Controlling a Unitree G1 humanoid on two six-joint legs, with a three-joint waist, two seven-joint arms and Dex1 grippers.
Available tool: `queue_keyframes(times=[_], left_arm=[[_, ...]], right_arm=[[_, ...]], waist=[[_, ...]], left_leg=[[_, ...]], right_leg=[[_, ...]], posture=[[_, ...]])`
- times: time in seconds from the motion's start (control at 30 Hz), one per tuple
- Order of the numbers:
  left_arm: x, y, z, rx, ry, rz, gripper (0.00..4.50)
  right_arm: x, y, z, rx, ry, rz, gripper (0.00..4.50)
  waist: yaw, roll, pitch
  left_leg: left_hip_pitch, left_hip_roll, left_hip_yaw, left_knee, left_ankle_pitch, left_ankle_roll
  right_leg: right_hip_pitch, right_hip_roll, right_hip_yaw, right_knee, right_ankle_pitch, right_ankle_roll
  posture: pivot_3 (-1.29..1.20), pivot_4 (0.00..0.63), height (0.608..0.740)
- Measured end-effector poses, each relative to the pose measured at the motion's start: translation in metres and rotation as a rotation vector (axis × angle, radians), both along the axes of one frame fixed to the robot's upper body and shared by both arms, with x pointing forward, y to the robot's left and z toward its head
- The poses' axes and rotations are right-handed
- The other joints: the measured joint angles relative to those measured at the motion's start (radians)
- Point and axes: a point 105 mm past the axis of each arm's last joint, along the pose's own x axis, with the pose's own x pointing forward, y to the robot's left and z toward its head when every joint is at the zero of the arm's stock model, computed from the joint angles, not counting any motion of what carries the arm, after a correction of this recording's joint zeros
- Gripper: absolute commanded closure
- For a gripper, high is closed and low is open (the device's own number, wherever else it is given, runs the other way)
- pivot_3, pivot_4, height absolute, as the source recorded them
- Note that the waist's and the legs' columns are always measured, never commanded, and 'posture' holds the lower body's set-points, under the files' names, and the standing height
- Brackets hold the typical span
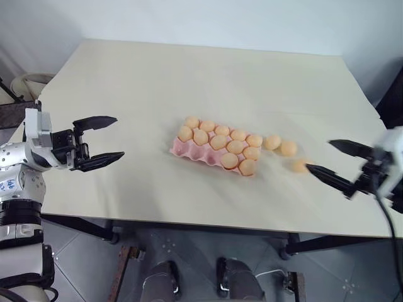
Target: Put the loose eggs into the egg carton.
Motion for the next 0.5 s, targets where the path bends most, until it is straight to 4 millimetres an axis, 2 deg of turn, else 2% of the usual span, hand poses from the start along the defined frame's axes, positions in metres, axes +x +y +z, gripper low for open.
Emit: queue_keyframes(times=[0.1, 0.2, 0.27, 0.4, 0.5], left_arm=[[0.003, -0.002, 0.002, 0.001, -0.004, -0.005, 0.0], [0.004, -0.002, 0.0, 0.002, 0.001, -0.002, 0.0], [0.004, -0.002, -0.001, 0.002, 0.001, -0.002, 0.0], [0.004, -0.002, -0.001, 0.002, 0.001, -0.003, 0.0], [0.004, -0.002, -0.001, 0.002, 0.0, -0.002, 0.0]], right_arm=[[-0.013, -0.02, -0.011, -0.018, 0.042, -0.021, 0.02], [-0.024, -0.048, -0.028, -0.029, 0.103, -0.088, 0.02], [-0.027, -0.06, -0.031, -0.035, 0.115, -0.116, 0.02], [-0.026, -0.065, -0.028, -0.048, 0.105, -0.108, 0.02], [-0.024, -0.065, -0.025, -0.054, 0.093, -0.1, 0.02]], waist=[[-0.002, 0.0, 0.0], [-0.002, 0.0, 0.0], [-0.004, 0.0, 0.0], [-0.009, 0.001, 0.001], [-0.009, 0.001, 0.001]], left_leg=[[0.001, 0.0, -0.001, 0.0, 0.0, 0.0], [0.003, 0.0, -0.001, 0.0, 0.0, 0.0], [0.004, -0.001, -0.001, 0.001, 0.0, 0.0], [0.012, -0.001, -0.001, -0.001, -0.002, -0.003], [0.016, -0.001, -0.001, -0.002, -0.002, -0.003]], right_leg=[[0.001, 0.0, 0.0, 0.001, 0.0, 0.0], [0.002, -0.001, 0.0, 0.001, 0.0, 0.0], [0.003, -0.002, 0.0, 0.001, 0.001, 0.0], [0.012, -0.002, 0.0, 0.0, 0.0, -0.001], [0.016, -0.003, 0.0, -0.002, -0.005, -0.01]], posture=[[0.0, 0.15, 0.74], [0.0, 0.15, 0.74], [0.0, 0.15, 0.74], [0.0, 0.15, 0.74], [0.0, 0.15, 0.74]])
